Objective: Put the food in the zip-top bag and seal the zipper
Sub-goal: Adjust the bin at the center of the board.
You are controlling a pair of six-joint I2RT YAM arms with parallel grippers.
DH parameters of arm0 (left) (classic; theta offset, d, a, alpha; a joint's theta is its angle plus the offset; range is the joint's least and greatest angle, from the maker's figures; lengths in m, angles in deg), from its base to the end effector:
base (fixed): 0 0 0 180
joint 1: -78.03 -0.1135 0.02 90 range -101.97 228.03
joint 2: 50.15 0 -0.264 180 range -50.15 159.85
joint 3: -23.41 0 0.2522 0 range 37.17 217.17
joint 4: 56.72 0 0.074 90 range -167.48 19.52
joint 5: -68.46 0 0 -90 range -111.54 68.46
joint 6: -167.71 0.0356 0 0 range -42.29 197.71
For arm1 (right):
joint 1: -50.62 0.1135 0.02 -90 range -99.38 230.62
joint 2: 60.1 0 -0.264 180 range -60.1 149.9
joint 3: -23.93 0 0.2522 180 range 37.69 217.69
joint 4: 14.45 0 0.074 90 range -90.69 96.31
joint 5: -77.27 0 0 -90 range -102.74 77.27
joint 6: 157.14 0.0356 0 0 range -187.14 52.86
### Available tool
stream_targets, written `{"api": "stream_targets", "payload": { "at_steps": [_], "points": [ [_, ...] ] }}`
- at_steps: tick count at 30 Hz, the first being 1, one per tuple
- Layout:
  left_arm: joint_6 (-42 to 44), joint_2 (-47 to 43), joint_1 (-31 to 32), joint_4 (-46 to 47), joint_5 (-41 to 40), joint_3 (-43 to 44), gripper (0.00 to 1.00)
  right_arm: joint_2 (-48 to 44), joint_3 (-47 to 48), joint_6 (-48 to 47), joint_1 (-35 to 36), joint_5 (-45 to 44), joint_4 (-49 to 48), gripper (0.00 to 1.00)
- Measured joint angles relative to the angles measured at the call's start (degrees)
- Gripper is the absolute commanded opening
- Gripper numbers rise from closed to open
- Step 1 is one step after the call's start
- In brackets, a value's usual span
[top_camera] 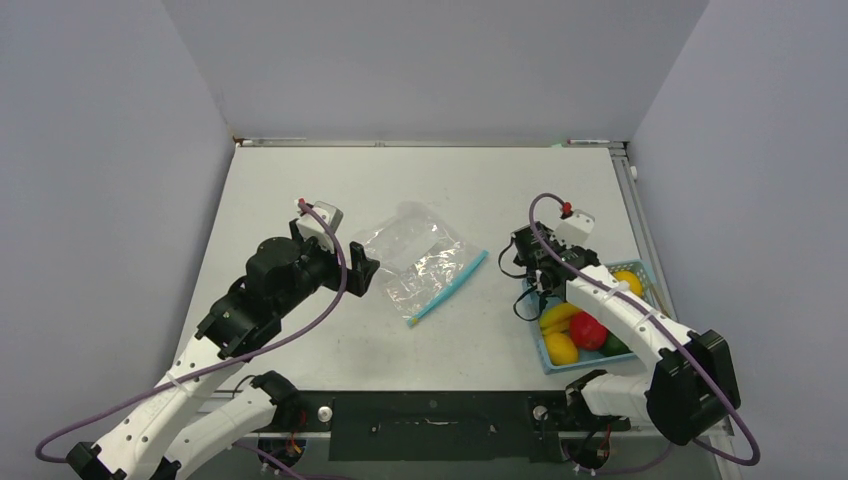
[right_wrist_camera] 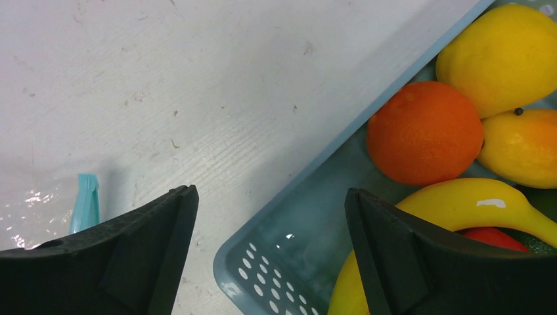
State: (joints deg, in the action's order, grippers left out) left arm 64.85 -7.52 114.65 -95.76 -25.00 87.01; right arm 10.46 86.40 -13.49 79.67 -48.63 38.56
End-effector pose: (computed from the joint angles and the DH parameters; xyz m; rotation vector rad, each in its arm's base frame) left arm 0.1340 -0.0969 0.3486 0.3541 1.8879 -0.5305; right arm 0.2125 0.0942 0.2369 0.6945 2.2615 -0.1720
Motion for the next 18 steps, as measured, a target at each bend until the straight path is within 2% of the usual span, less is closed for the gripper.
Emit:
{"api": "stream_targets", "payload": {
  "at_steps": [12,18],
  "points": [
    [0.0,-0.04,0.04,0.0,0.83,0.0,0.96,0.83,-2.95,3.08,-4.46,3.61,-1.86,0.66],
    [0.0,-0.04,0.04,0.0,0.96,0.0,0.96,0.94,-4.11,4.13,-5.84,3.91,-3.43,0.61]
  ]
}}
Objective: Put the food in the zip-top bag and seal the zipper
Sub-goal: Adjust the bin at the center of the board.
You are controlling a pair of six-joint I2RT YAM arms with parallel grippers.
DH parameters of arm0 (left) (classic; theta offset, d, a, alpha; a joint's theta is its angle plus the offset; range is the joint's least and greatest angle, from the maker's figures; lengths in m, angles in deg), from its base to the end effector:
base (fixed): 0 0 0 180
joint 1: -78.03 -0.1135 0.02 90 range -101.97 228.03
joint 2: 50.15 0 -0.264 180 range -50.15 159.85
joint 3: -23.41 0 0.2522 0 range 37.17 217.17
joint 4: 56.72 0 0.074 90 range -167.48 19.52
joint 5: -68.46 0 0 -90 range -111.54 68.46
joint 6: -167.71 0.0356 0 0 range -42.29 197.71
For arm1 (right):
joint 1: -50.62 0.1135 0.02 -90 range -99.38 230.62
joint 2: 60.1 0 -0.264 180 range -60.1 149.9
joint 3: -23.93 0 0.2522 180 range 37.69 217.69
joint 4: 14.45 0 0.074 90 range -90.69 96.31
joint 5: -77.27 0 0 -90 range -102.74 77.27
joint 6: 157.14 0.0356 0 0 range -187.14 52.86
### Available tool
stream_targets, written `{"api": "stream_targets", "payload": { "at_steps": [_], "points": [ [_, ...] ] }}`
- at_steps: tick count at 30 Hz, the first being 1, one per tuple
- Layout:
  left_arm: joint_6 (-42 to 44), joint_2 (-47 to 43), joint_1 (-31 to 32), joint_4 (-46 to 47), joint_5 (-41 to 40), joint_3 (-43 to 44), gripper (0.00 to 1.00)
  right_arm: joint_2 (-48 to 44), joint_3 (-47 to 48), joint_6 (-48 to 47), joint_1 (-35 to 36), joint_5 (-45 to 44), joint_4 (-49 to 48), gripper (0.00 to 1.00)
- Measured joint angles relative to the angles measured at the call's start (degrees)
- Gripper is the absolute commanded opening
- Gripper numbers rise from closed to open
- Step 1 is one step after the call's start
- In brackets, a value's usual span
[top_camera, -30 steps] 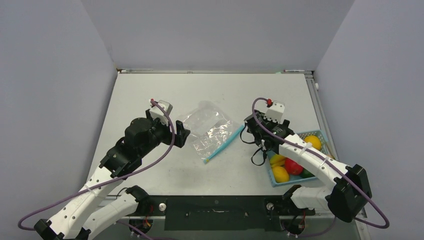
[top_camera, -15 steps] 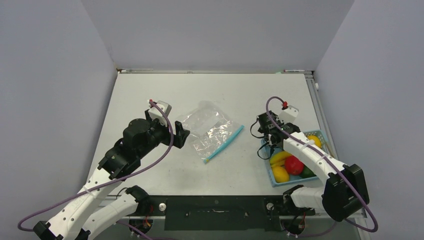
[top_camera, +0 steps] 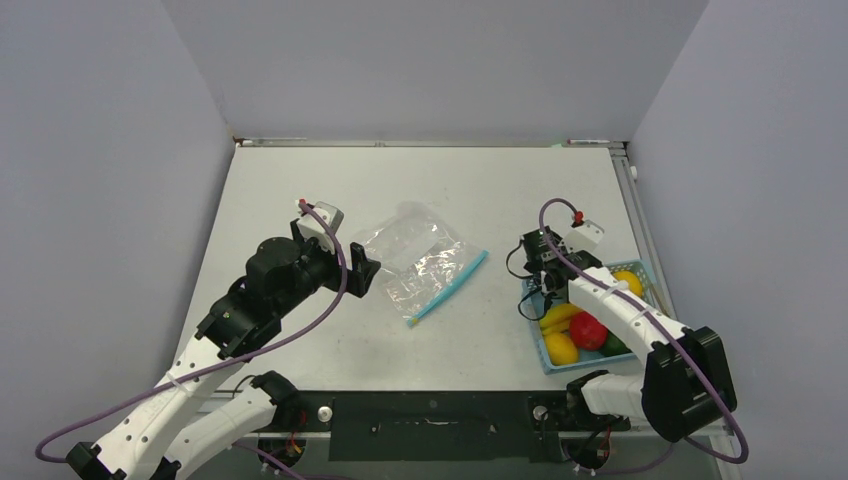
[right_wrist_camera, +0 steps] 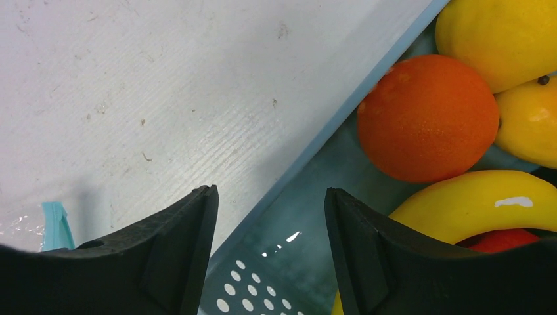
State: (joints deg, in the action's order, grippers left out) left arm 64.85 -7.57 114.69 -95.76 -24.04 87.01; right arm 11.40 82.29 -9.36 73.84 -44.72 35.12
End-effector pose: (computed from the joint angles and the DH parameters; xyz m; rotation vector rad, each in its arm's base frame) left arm 0.1335 -0.0974 0.3487 0.3666 1.8871 -0.5466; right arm 0.2184 0.0732 0.2139 0.8811 2.2645 -0.1462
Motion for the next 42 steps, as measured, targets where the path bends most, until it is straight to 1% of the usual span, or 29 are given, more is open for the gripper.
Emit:
{"api": "stream_targets", "payload": {
  "at_steps": [2,11,18,22,24,35,42],
  "points": [
    [0.0,0.0,0.0,0.0,0.0,0.0,0.96,0.35,-0.46,0.2,-0.22,0.0,-0.42,0.59],
    [0.02,0.0,0.09,0.0,0.0,0.0,0.96,0.55,-1.79,1.03,-0.33,0.35,-2.43,0.46],
    [0.0,0.0,0.13,-0.02,0.0,0.0,0.96,0.57,-2.1,1.25,-0.33,1.29,-4.13,0.26],
    [0.02,0.02,0.15,-0.02,-0.02,0.0,0.96,0.57,-2.25,1.44,-0.33,2.16,-4.46,0.11],
    [0.02,0.02,0.15,-0.02,-0.02,0.0,0.96,0.57,-2.29,1.27,-0.33,2.56,-4.74,0.06],
    [0.02,0.11,0.15,-0.04,-0.02,0.0,0.96,0.81,-2.4,-5.6,1.31,4.37,-8.39,0.05],
    [0.02,0.26,0.15,-0.04,-0.04,0.0,0.96,1.95,-2.4,-9.6,5.86,3.93,-9.92,0.05]
  ]
}}
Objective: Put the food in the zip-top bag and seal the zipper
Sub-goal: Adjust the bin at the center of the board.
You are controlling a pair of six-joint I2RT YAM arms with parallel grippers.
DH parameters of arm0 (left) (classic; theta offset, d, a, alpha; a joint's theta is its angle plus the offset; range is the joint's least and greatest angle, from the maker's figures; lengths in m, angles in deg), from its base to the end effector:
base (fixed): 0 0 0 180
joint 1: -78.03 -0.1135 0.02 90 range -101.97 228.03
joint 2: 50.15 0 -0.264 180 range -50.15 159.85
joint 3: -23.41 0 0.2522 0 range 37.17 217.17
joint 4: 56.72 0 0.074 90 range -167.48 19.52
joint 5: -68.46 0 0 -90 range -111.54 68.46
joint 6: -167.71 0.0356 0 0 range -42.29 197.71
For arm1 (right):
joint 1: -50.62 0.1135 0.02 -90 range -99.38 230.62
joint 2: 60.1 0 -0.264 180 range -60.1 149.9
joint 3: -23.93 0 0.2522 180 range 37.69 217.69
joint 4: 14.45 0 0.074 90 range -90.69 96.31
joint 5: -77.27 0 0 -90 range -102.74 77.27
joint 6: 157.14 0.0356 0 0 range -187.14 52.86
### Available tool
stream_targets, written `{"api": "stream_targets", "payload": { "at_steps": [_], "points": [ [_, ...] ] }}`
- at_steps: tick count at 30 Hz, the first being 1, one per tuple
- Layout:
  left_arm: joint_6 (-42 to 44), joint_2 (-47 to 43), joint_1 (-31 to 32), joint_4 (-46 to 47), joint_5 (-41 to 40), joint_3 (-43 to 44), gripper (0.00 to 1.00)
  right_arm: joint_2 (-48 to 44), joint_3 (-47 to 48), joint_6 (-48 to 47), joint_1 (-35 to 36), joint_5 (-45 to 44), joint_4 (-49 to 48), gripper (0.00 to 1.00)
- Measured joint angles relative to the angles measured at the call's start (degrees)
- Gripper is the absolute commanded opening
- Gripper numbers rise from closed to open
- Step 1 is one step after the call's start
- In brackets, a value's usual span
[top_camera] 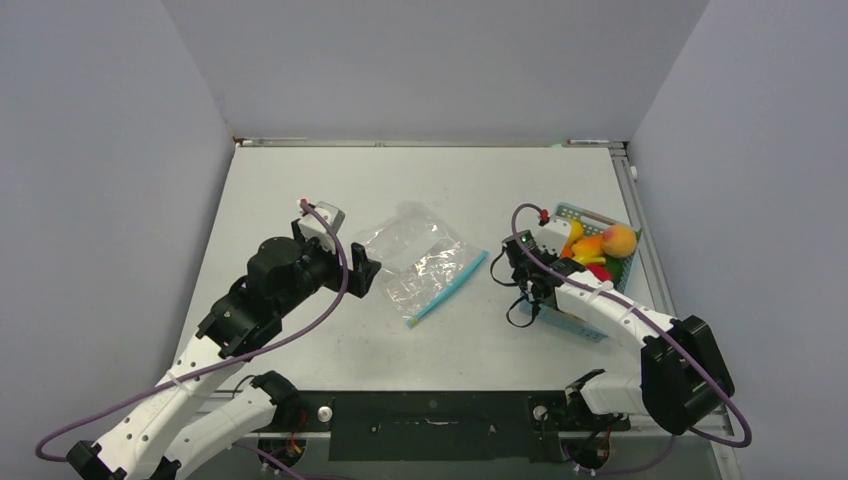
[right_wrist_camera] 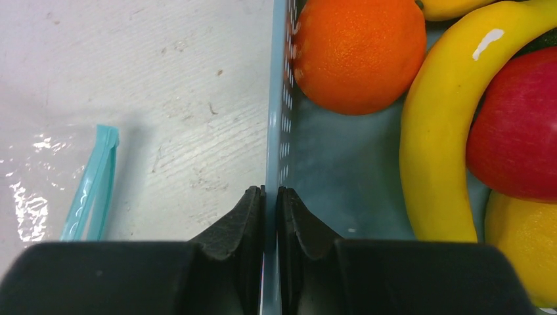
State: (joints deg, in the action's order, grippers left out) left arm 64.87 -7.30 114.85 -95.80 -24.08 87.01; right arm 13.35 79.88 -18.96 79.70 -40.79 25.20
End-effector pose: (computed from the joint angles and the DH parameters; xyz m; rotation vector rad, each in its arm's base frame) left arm 0.1341 -0.0984 0.3479 0.3703 1.8920 -0.5458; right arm 0.2201 0.1032 0.2022 0.5724 2.3370 -0.0268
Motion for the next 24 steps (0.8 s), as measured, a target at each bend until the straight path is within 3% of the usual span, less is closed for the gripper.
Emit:
{"api": "stream_targets", "payload": {
  "at_steps": [13,24],
  "points": [
    [0.0,0.24,0.0,-0.02,-0.2,0.0,0.96,-0.11,-1.51,-9.2,4.13,4.66,-6.75,0.05],
    [0.0,0.74,0.0,-0.04,-0.2,0.0,0.96,-2.78,-3.74,-11.63,7.41,7.74,-8.61,0.05]
  ]
}}
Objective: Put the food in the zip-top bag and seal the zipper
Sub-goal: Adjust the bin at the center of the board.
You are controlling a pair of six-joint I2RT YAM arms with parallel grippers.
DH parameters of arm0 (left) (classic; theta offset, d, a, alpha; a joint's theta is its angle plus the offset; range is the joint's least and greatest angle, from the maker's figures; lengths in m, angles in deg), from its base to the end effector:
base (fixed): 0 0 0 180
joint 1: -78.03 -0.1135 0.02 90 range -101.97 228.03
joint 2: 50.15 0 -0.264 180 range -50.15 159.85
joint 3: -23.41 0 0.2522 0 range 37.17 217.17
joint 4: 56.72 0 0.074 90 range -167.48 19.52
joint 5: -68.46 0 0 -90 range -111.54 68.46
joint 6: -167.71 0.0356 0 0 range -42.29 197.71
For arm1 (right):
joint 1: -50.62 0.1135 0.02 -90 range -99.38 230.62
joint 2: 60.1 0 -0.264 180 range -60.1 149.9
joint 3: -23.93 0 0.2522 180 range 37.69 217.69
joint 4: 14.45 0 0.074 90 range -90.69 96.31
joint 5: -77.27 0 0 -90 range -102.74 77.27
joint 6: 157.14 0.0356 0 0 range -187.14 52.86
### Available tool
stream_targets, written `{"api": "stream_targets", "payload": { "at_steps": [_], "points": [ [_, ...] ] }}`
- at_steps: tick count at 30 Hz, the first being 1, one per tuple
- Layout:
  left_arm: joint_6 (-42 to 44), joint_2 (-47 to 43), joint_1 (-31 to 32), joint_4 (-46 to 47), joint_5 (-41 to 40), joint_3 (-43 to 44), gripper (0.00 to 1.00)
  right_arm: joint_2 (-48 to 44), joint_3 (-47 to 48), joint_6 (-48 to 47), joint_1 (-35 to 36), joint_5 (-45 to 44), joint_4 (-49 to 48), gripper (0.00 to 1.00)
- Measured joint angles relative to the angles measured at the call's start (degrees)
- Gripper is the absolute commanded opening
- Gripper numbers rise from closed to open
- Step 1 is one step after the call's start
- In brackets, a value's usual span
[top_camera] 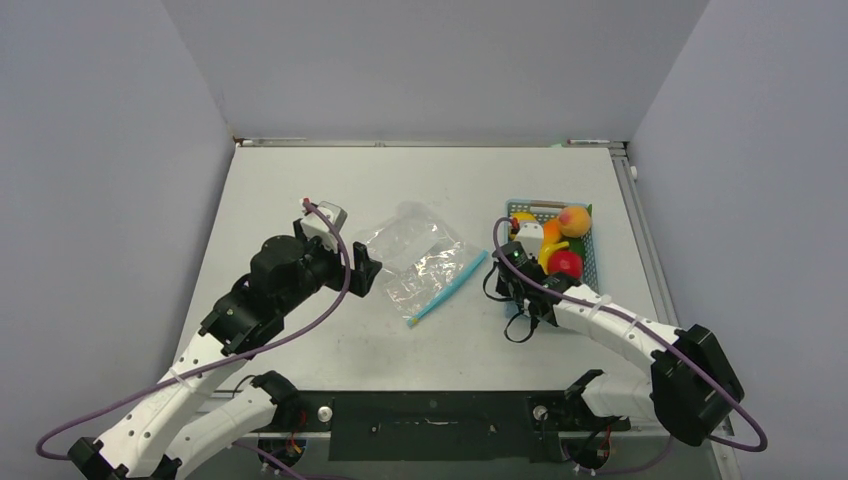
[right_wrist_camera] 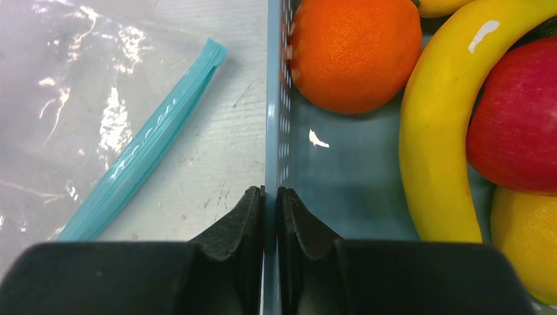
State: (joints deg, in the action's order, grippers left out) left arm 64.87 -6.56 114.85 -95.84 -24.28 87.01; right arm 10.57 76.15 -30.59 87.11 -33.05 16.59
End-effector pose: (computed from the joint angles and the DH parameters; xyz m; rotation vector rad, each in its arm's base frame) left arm 0.1365 -0.1001 0.3460 0.3708 1.9052 -0.5380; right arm 0.2016 0.1337 0.2012 0.1577 2.3665 0.1789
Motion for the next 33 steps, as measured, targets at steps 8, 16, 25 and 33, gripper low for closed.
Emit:
{"api": "stream_targets", "payload": {
  "at_steps": [8,16,25,33],
  "points": [
    [0.0,0.42,0.0,-0.11,0.04,0.0,0.96,-3.56,-1.53,-0.28,3.48,1.2,2.99,0.05],
    [0.02,0.94,0.0,-0.2,0.07,0.0,0.96,-4.39,-1.95,0.17,4.26,1.6,4.83,0.35],
    [0.48,0.94,0.2,-0.22,-0.11,0.0,0.96,-5.66,1.49,-0.17,5.49,0.92,9.29,0.5],
    [0.94,3.04,4.76,-1.11,-3.21,0.0,0.96,-9.11,6.43,-0.68,6.99,0.52,10.8,0.58]
  ]
}}
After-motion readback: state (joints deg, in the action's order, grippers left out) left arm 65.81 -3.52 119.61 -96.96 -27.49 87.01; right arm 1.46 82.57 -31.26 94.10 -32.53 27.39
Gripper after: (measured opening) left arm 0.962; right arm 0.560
